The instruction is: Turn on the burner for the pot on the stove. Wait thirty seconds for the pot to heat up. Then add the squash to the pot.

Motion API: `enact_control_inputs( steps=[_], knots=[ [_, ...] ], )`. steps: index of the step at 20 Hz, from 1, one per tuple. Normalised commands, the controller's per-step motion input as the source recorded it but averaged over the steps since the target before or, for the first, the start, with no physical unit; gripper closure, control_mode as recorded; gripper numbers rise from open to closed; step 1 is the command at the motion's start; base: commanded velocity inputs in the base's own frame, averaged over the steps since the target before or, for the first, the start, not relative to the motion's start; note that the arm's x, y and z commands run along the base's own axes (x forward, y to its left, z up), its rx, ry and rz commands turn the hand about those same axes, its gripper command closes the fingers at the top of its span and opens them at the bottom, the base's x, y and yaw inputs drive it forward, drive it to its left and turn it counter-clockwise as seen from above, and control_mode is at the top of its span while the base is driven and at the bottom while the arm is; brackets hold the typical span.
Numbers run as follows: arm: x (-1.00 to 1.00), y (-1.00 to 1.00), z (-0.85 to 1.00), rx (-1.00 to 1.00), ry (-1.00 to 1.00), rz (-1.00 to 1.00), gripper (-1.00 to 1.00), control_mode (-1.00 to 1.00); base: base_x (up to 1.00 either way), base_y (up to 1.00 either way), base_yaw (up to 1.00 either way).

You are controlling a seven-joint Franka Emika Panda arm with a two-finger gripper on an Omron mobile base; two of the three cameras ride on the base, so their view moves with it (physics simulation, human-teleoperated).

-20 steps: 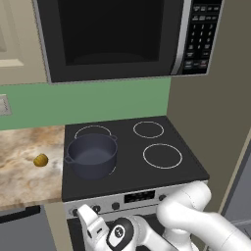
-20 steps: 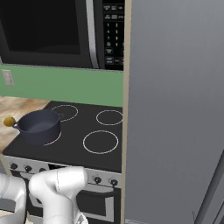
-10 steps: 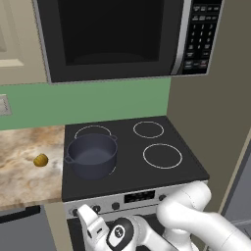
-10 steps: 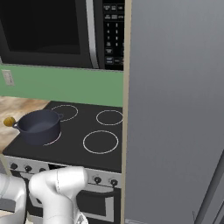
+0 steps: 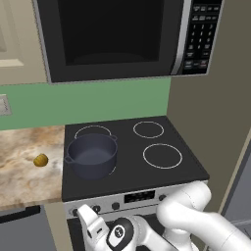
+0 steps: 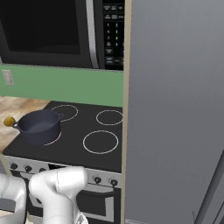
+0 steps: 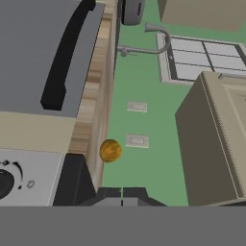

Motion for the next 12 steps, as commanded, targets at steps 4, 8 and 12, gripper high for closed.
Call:
enact_control_inputs(
  steps=[4,8,12],
  knots=[
    [0.0,0.0,0.0,0.0,0.0,0.0,1.0,-1.0,0.0,0.0,0.0],
    [0.0,0.0,0.0,0.0,0.0,0.0,1.0,-1.0,0.0,0.0,0.0],
    [0.0,0.0,0.0,0.0,0.0,0.0,1.0,-1.0,0.0,0.0,0.0]
  ],
)
